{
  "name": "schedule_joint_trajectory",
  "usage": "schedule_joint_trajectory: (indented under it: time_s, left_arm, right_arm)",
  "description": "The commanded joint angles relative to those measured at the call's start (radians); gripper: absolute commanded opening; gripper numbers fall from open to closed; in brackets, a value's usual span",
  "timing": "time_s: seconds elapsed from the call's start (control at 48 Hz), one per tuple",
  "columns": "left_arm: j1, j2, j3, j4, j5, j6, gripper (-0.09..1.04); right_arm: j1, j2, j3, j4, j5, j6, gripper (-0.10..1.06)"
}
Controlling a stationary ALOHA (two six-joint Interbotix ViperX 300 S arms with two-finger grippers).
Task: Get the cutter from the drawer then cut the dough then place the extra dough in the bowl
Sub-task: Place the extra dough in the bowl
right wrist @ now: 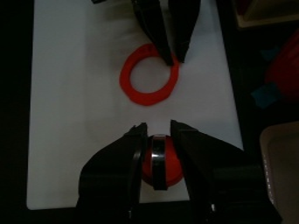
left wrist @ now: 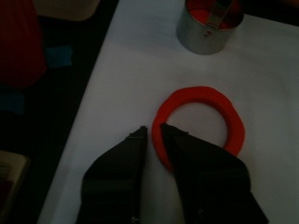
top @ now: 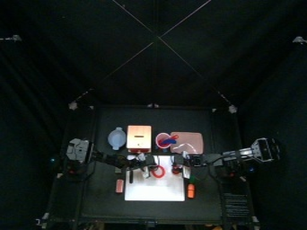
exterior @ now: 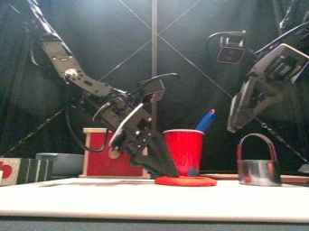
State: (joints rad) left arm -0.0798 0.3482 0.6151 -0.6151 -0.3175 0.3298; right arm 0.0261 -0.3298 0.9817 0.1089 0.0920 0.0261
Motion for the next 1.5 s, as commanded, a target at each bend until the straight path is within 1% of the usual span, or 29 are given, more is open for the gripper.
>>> schedule_joint_trajectory:
  time_s: [0.021,0.104,0.229,0.354,0.458,0.542,0.708,0.896,1.0,1.083,1.188,1.271,1.354,1.5]
  left_arm:
    - [-0.025,-0.012,0.002,0.048,0.032,0.002,0.52]
    - [-0.060,-0.023,-0.002,0.097,0.032,-0.002,0.48]
    - [-0.075,-0.054,-0.006,0.124,0.020,-0.008,0.46]
    - [-0.072,-0.141,-0.002,0.127,0.008,-0.005,0.46]
    - [-0.052,-0.249,0.032,0.127,0.012,-0.002,0.46]
    - [0.000,-0.324,0.077,0.135,0.014,-0.002,0.47]
    - [0.123,-0.522,0.172,0.172,0.034,-0.003,0.47]
    - [0.253,-0.788,0.285,0.198,0.058,-0.002,0.47]
    - [0.327,-0.960,0.354,0.209,0.086,-0.003,0.47]
    - [0.402,-1.092,0.411,0.209,0.124,-0.003,0.47]
    - [0.492,-1.207,0.476,0.206,0.179,-0.008,0.47]
    - [0.561,-1.255,0.526,0.195,0.210,-0.009,0.47]
    - [0.617,-1.247,0.574,0.170,0.229,-0.008,0.47]
    - [0.637,-1.169,0.617,0.163,0.219,-0.008,0.50]
  right_arm:
    - [-0.002,-0.009,-0.009,0.002,-0.003,-0.002,0.69]
    - [-0.005,-0.009,-0.009,0.002,-0.003,-0.002,0.69]
    - [-0.006,-0.009,-0.009,0.002,-0.003,-0.002,0.69]
    - [-0.006,-0.009,-0.009,0.002,-0.003,-0.002,0.69]
    - [-0.008,-0.009,-0.009,0.002,-0.003,-0.002,0.69]
    - [-0.008,-0.009,-0.011,0.002,-0.003,-0.003,0.69]
    - [-0.011,-0.009,-0.009,0.002,-0.005,-0.003,0.69]
    - [-0.020,-0.009,-0.008,0.002,-0.009,-0.003,0.69]
    - [-0.028,-0.009,-0.008,-0.002,-0.009,-0.003,0.69]
    - [-0.035,-0.009,-0.008,-0.003,-0.009,-0.005,0.69]
    - [-0.035,-0.009,-0.012,-0.005,-0.011,-0.005,0.69]
    - [-0.037,-0.009,-0.015,-0.005,-0.011,-0.005,0.69]
    - [-0.035,-0.009,-0.017,-0.006,-0.011,-0.005,0.69]
    - [-0.035,-0.009,-0.026,-0.005,-0.012,-0.005,0.69]
